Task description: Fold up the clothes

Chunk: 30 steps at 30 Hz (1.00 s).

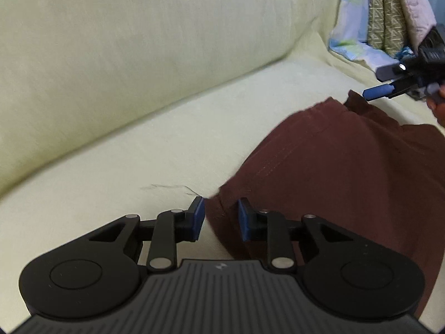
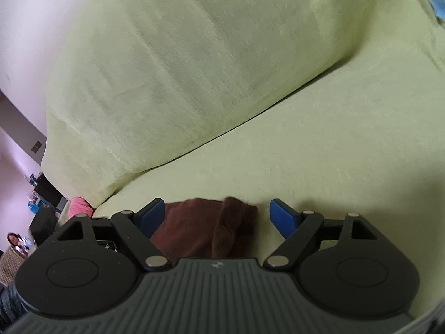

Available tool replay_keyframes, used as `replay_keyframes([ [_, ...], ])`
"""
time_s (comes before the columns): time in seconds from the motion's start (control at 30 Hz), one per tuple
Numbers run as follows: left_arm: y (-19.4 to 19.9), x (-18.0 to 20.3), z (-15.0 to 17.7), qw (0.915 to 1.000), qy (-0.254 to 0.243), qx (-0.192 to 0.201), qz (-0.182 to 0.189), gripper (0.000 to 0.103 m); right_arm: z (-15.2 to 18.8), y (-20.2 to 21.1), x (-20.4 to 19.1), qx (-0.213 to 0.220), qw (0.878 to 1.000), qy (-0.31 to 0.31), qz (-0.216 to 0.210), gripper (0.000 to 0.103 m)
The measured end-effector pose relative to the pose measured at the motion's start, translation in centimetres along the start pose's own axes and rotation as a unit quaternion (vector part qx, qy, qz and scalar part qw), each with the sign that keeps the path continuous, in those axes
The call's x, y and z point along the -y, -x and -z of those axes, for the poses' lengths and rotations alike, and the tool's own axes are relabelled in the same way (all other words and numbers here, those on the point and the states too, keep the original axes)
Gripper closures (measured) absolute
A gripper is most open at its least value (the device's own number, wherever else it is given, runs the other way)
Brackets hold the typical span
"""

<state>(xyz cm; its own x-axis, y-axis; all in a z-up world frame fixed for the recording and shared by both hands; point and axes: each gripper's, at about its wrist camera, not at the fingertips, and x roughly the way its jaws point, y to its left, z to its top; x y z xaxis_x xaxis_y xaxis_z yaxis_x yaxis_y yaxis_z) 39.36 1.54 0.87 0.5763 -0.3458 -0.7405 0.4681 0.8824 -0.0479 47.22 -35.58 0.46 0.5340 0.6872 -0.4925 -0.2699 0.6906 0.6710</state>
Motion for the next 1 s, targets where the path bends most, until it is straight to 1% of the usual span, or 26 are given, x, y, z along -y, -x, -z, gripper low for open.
replay_keyframes([
  [0.03,-0.2,-0.5,0.0,0.9996,0.018,0.006,0.019,0.079,0.2,0.2,0.1,-0.002,1.000,0.009,0.009,0.023],
  [0.07,0.0,-0.6,0.2,0.9993,0.026,0.009,0.026,0.100,0.3,0.3,0.2,-0.002,1.000,0.016,0.016,0.023],
  [0.1,0.2,-0.9,0.3,0.9983,0.041,0.019,0.037,0.100,0.4,0.6,0.1,-0.002,0.999,0.027,0.028,0.023],
  [0.13,0.5,-1.0,0.4,0.9981,0.044,0.023,0.037,0.100,0.5,0.9,0.1,0.000,0.998,0.039,0.042,0.023],
  [0.17,0.8,-1.0,0.5,0.9979,0.047,0.028,0.036,0.100,0.5,0.8,0.0,0.001,0.998,0.042,0.043,0.023],
  [0.23,2.1,-1.2,0.9,0.9979,0.050,0.038,0.017,0.101,0.5,0.3,0.0,0.003,0.998,0.042,0.038,0.023],
  [0.3,3.0,-1.8,1.3,0.9975,0.059,0.040,0.003,0.101,0.6,0.2,-0.3,-0.001,0.998,0.047,0.033,0.023],
  [0.37,3.3,-2.2,1.6,0.9971,0.065,0.039,-0.009,0.101,0.7,-0.3,-0.5,-0.007,0.998,0.053,0.034,0.023],
  [0.4,3.3,-2.2,1.6,0.9969,0.067,0.038,-0.017,0.103,0.7,-0.5,-0.7,-0.009,0.998,0.056,0.035,0.023],
  [0.43,3.4,-2.1,1.7,0.9965,0.066,0.038,-0.034,0.103,0.7,-0.7,-0.7,-0.009,0.998,0.054,0.036,0.024],
  [0.47,3.7,-2.2,1.9,0.9961,0.067,0.039,-0.041,0.103,0.6,-1.0,-0.6,-0.008,0.998,0.051,0.037,0.024],
  [0.53,3.8,-2.5,2.1,0.9958,0.077,0.038,-0.030,0.103,0.3,-1.7,-0.6,-0.009,0.999,0.040,0.028,0.027],
  [0.57,3.8,-2.5,2.1,0.9961,0.074,0.036,-0.032,0.103,0.3,-1.9,-0.7,-0.011,0.999,0.041,0.025,0.029],
  [0.6,3.8,-2.4,2.2,0.9964,0.068,0.033,-0.037,0.103,0.3,-2.2,-0.9,-0.017,0.998,0.048,0.025,0.036],
  [0.63,3.8,-2.6,2.3,0.9961,0.076,0.034,-0.030,0.103,0.3,-2.5,-1.1,-0.022,0.998,0.054,0.027,0.044],
  [0.67,3.8,-2.8,2.2,0.9957,0.082,0.036,-0.023,0.103,0.3,-2.8,-1.0,-0.025,0.998,0.051,0.026,0.051],
  [0.7,3.6,-3.1,2.2,0.9945,0.097,0.039,-0.004,0.102,0.2,-3.0,-0.9,-0.027,0.998,0.046,0.024,0.067],
  [0.73,3.4,-3.2,2.1,0.9939,0.102,0.042,0.003,0.098,0.2,-3.1,-0.8,-0.029,0.998,0.041,0.024,0.080],
  [0.77,3.1,-3.4,2.1,0.9936,0.105,0.041,0.011,0.086,0.3,-3.1,-0.7,-0.028,0.999,0.039,0.025,0.085],
  [0.8,2.8,-3.5,2.0,0.9931,0.108,0.040,0.018,0.079,0.3,-3.2,-0.7,-0.026,0.999,0.038,0.025,0.092],
  [0.93,2.0,-4.2,1.8,0.9903,0.124,0.038,0.048,0.079,0.5,-3.0,-0.6,-0.027,0.998,0.041,0.034,0.093],
  [1.0,1.7,-4.2,1.7,0.9898,0.126,0.036,0.055,0.082,0.5,-2.9,-0.6,-0.030,0.998,0.045,0.035,0.093],
])
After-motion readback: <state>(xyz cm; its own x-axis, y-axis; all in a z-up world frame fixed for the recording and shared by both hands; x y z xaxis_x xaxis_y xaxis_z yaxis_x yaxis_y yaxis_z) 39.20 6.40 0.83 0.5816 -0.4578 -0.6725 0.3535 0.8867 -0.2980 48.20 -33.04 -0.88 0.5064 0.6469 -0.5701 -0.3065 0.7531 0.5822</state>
